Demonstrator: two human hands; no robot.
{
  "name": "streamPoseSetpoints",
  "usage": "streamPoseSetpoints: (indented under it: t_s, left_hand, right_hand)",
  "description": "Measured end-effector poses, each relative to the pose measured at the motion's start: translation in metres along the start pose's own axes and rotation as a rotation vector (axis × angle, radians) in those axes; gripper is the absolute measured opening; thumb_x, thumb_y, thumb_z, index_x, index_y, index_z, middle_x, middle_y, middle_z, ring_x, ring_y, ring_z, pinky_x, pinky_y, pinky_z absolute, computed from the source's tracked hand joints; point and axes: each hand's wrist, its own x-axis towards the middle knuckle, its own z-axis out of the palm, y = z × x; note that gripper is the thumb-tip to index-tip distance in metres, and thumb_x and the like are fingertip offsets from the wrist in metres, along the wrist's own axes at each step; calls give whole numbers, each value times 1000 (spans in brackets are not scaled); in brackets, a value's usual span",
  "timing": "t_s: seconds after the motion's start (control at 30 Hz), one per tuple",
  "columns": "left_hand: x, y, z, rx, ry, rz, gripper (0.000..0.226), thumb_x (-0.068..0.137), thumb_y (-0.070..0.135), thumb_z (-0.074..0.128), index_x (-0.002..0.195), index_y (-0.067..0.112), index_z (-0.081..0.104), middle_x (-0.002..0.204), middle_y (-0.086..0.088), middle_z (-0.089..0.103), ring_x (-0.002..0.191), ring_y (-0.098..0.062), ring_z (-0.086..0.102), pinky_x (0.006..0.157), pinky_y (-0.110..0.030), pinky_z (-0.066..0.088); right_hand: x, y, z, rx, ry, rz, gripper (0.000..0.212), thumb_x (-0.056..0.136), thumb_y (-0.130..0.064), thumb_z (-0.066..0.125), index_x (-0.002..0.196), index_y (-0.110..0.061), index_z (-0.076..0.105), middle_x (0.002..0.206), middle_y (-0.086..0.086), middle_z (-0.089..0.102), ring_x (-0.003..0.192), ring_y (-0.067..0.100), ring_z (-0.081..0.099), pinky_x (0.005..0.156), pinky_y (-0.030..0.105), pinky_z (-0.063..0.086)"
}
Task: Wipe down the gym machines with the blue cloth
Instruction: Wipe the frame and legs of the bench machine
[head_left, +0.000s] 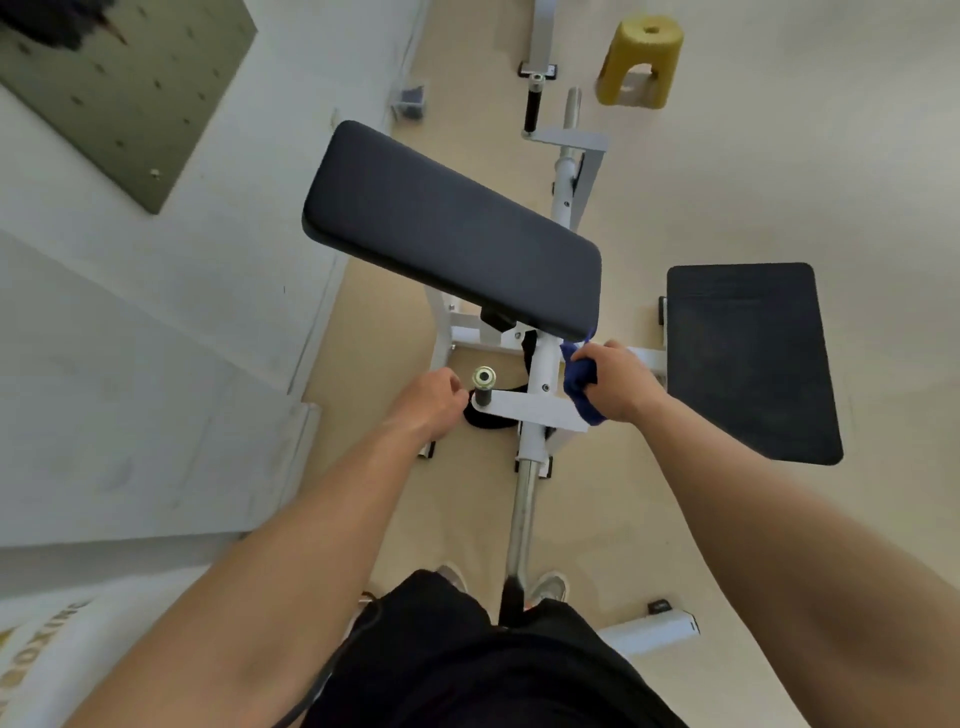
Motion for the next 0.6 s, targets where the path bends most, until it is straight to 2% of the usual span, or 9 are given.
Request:
streamPoseSetpoints:
  t_s: [0.03, 0.1, 0.13, 0.2, 0.4, 0.6]
  left_hand:
    - [-2, -2, 2, -5, 3, -16, 29, 98, 31, 47, 117, 15, 61, 119, -6, 63, 106, -26, 57, 91, -35, 47]
    - [-4, -5, 6, -8, 6, -40, 29, 98, 31, 47, 118, 15, 61, 120, -5, 62, 107, -26, 57, 92, -36, 48]
    - [-4, -5, 9, -10, 7, -44, 29, 97, 31, 47, 117, 16, 60, 120, -5, 63, 106, -25, 58, 92, -36, 48]
    - [-4, -4, 14, -15, 4, -61, 28, 96, 32, 48, 115, 16, 61, 117, -5, 63, 102, -26, 60, 90, -37, 50]
    - [-7, 3, 39, -72, 48, -204, 31, 96, 32, 49, 117, 15, 63, 121, -7, 64, 110, -27, 58, 94, -36, 47]
    - [-28, 50, 81, -216, 188, -455, 26, 96, 30, 48, 103, 14, 67, 104, -8, 69, 96, -29, 62, 80, -35, 48]
  right_hand:
    - [3, 3, 1, -7, -8, 4, 30, 79, 7, 62, 102, -10, 71, 95, -9, 54, 102, 7, 47, 59, 14, 38]
    - [12, 11, 5, -40, -7, 15, 38, 84, -2, 60, 119, -17, 65, 116, 4, 57, 106, 20, 54, 73, 20, 42]
    - [17, 15, 7, -61, -11, 25, 41, 87, -7, 58, 126, -21, 61, 124, 5, 53, 110, 25, 53, 81, 24, 42]
    - [26, 22, 10, -91, -30, 9, 44, 88, -11, 57, 130, -24, 58, 128, 4, 51, 113, 27, 52, 88, 28, 43]
    - [67, 36, 5, -192, -153, -163, 45, 87, -11, 57, 130, -26, 58, 128, 6, 52, 114, 28, 52, 92, 33, 44]
    - [104, 62, -11, -295, -306, -394, 42, 88, -9, 59, 128, -22, 59, 126, 8, 53, 113, 26, 53, 83, 25, 37]
